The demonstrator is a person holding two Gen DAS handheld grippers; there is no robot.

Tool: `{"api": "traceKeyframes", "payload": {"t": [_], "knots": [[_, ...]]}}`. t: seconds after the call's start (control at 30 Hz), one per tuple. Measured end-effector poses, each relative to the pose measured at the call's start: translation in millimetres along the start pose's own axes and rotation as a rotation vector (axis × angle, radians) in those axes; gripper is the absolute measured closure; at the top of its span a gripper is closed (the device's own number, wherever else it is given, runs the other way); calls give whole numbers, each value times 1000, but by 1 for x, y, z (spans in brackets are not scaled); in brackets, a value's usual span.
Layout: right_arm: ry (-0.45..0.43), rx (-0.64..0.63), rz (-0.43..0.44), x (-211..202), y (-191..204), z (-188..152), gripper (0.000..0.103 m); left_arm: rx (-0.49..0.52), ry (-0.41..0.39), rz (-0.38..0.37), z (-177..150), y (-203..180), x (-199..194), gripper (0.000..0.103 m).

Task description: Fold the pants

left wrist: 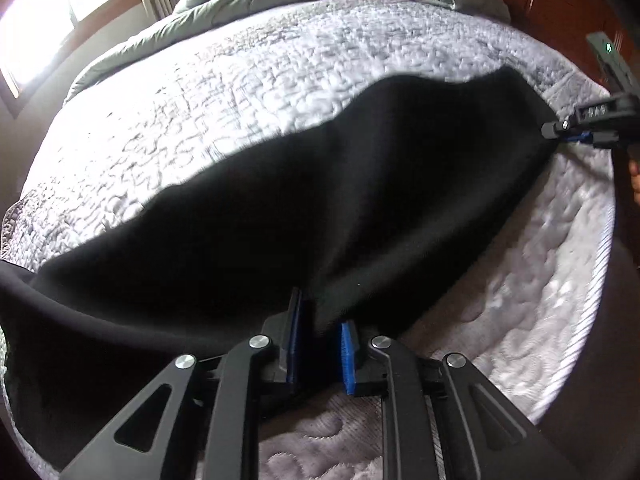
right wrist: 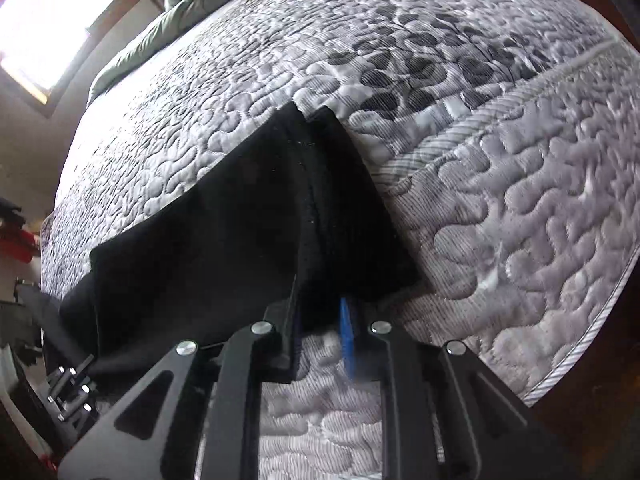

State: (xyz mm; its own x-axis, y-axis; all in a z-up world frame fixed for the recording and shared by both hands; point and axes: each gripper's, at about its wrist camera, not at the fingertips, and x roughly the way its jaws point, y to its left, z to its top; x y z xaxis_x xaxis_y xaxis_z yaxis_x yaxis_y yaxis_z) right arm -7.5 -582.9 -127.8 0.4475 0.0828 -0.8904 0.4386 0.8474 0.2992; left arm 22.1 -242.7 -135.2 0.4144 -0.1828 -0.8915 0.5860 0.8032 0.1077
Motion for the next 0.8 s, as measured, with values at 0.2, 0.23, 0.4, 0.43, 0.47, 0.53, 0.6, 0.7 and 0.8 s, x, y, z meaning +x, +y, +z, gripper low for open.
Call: {"api": "traceKeyframes", "payload": {"t": [0.2,0.23,0.4,0.43,0.47,0.53,0.6,0.7,0.8], "knots": [[-96,-55,-201,-39,30,-10,57,-11,-17,-14,-1,3,0,85],[-126,-73,-230,-50,39,-12,57,-28,-14,-27,0,6,0,85],[-109,-212,-27,-58,98,-28,48,-60,-18,-42,-3,12,-1,85],[-74,-224,21,-49,110,-32,48,-68,-21,-48,-4,14,-1,85],[-23,-232,57,-34,123,-36,48,-76,-22,-54,-5,15,-1,85],[66,-246,68,-1,142,-46,49,-91,-22,-68,-5,19,-4,84],[130,-248,27,25,151,-53,49,-101,-4,-83,-6,25,-9,78],[111,-289,-58,37,159,-65,45,-132,17,-103,-11,39,-27,54],[107,-316,-100,38,166,-69,42,-234,2,-63,-21,70,-54,21]]}}
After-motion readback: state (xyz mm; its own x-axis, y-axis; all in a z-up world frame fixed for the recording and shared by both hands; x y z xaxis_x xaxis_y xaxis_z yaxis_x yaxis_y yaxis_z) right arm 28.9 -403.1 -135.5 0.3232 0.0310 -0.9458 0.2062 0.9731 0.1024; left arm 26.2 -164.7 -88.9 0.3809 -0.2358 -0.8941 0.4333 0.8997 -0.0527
